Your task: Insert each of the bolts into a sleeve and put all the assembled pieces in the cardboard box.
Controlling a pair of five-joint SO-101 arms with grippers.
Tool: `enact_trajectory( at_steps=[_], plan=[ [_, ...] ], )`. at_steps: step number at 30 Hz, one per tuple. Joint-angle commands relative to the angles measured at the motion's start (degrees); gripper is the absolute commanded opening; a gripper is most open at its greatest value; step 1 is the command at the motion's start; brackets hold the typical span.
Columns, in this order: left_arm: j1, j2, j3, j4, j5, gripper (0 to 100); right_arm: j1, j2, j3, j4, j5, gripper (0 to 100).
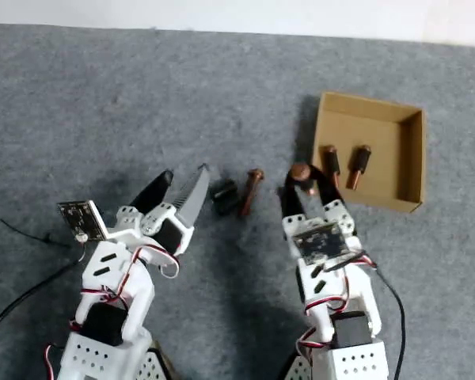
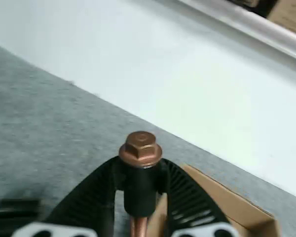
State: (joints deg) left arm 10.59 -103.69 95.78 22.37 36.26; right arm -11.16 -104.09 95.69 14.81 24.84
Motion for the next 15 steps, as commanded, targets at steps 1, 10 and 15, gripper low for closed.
enact_trajectory(
  at_steps=[1,10,15],
  plan=[
    [-0.6,-0.9,0.2,-1.4,0.3,25,3.3,-1.4,7.5,-2.4,0.4,0.5],
    [-0.5,-0.9,1.4,-2.2,0.3,25,8.1,-1.4,7.4,5.7,0.4,0.5],
    [-0.3,-0.7,1.4,-3.3,0.4,25,8.7,-1.4,7.3,0.5,0.4,0.5]
  ],
)
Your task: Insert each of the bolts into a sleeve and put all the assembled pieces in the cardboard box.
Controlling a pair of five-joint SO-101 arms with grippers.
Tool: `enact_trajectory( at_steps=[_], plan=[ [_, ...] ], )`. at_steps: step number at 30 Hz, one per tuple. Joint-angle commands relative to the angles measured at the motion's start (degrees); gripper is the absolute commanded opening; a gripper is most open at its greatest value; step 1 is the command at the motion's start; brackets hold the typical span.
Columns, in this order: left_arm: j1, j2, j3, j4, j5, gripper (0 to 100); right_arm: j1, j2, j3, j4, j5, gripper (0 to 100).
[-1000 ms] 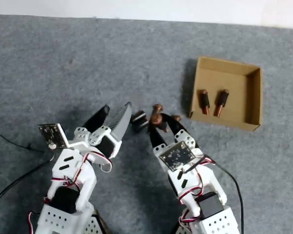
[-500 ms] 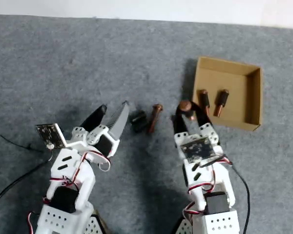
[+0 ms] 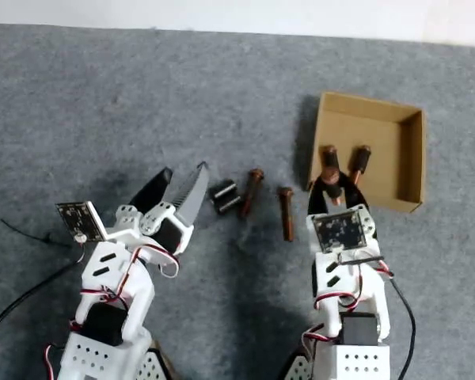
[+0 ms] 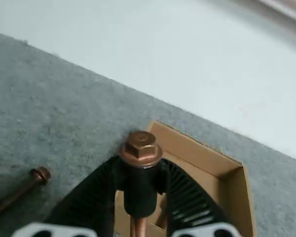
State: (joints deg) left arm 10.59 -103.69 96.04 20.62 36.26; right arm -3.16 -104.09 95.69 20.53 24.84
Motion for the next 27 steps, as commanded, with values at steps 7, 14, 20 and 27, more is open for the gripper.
enact_trajectory(
  at_steps=[7,14,20,27],
  plan=[
    [-0.3,-0.7,1.1,-1.4,0.3,25,1.4,0.3,6.5,-19.6,0.4,0.5],
    [-0.2,-0.7,1.1,-1.4,0.4,25,4.1,28.9,-14.5,-20.6,0.1,0.5],
    [-0.6,-0.6,1.1,-1.3,0.3,25,10.2,69.9,-42.9,-23.9,-13.1,0.5],
    [-0.6,-0.6,1.1,-1.2,0.3,25,15.3,106.1,-75.1,-9.5,-25.2,0.5]
  ],
)
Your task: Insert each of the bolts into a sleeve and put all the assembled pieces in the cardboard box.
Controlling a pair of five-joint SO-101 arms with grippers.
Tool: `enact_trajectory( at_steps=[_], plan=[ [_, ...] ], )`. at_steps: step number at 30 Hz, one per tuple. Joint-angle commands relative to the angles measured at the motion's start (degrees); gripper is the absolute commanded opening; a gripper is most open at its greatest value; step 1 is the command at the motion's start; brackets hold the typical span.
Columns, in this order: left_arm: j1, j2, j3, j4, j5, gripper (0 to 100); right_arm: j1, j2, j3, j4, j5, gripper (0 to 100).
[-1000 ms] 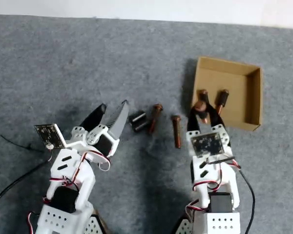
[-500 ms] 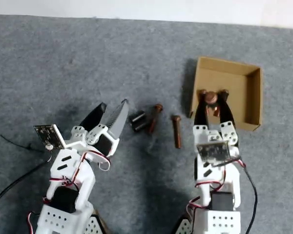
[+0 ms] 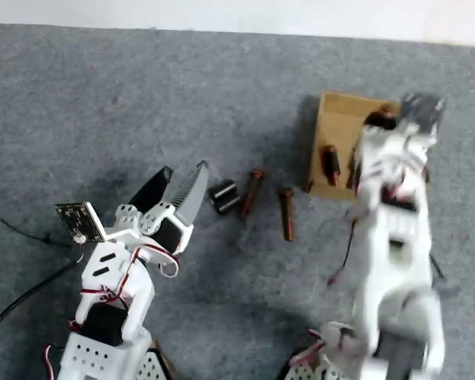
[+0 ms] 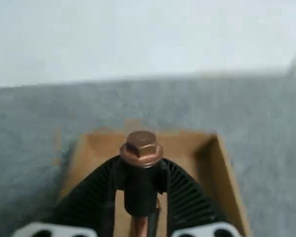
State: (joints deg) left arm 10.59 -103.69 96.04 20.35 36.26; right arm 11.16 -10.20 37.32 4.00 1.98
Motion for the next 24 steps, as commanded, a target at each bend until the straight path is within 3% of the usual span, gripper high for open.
enact_trajectory(
  at_steps=[1,8,14,22,24],
  plan=[
    [-0.6,-0.6,1.1,-1.0,0.3,25,0.9,15.8,-20.7,10.1,-2.4,0.5],
    [-0.4,-0.6,1.1,-1.0,0.3,25,0.8,27.0,-38.2,23.6,-1.8,0.9],
    [-0.3,-0.6,1.1,-1.0,0.3,25,-1.1,28.1,-38.7,27.2,6.0,1.0],
    [-0.3,-0.6,1.1,-1.0,0.3,25,-1.2,28.3,-38.6,29.0,6.5,1.5],
    [-0.3,-0.6,1.1,-1.0,0.3,25,-1.1,28.4,-38.6,30.8,6.6,6.3]
  ],
)
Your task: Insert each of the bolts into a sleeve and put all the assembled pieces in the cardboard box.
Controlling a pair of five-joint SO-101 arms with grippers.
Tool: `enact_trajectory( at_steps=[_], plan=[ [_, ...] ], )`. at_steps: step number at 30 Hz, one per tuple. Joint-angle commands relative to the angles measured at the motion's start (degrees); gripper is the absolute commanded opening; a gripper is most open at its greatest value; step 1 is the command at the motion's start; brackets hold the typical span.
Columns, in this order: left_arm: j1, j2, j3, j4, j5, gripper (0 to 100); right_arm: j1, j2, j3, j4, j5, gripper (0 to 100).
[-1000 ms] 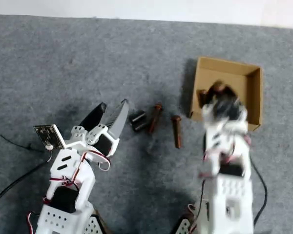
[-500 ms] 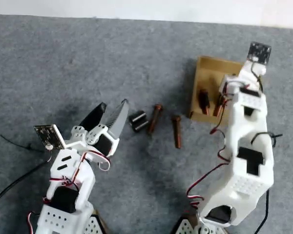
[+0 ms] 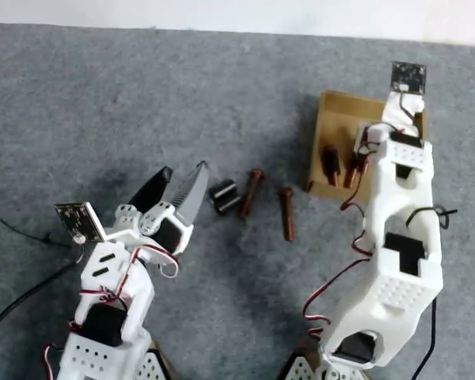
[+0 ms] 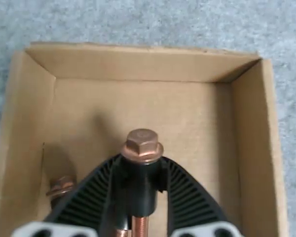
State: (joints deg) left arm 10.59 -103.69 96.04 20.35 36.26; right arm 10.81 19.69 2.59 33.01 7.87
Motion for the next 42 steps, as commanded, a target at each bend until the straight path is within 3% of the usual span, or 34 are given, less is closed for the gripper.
enact_trajectory(
  at_steps=[1,5,12,17,24,31,37,42],
  plan=[
    [-0.3,-0.6,1.1,-1.0,0.3,25,-0.8,-1.5,-4.0,2.9,0.7,10.3],
    [-0.3,-0.6,1.1,-1.0,0.3,25,-0.9,-1.8,-4.0,6.1,0.3,23.8],
    [-0.3,-0.6,1.1,-1.0,0.3,25,1.0,-2.9,-4.4,11.1,0.3,24.1],
    [-0.4,-0.6,1.1,-1.0,0.3,25,-1.5,-12.4,-4.0,17.4,0.3,24.1],
    [-0.4,-0.6,1.1,-1.1,0.3,25,-16.4,-26.8,2.1,28.6,0.3,24.1],
    [-0.6,-0.6,1.1,-1.1,0.3,25,-38.5,-31.1,15.9,28.5,0.3,24.1],
    [-0.8,-0.7,1.1,-1.2,0.3,25,-40.7,-29.7,21.8,19.7,0.3,24.1],
    [-5.0,-0.8,1.1,-1.3,0.4,25,-40.7,-29.1,28.1,17.9,0.3,24.1]
  ],
)
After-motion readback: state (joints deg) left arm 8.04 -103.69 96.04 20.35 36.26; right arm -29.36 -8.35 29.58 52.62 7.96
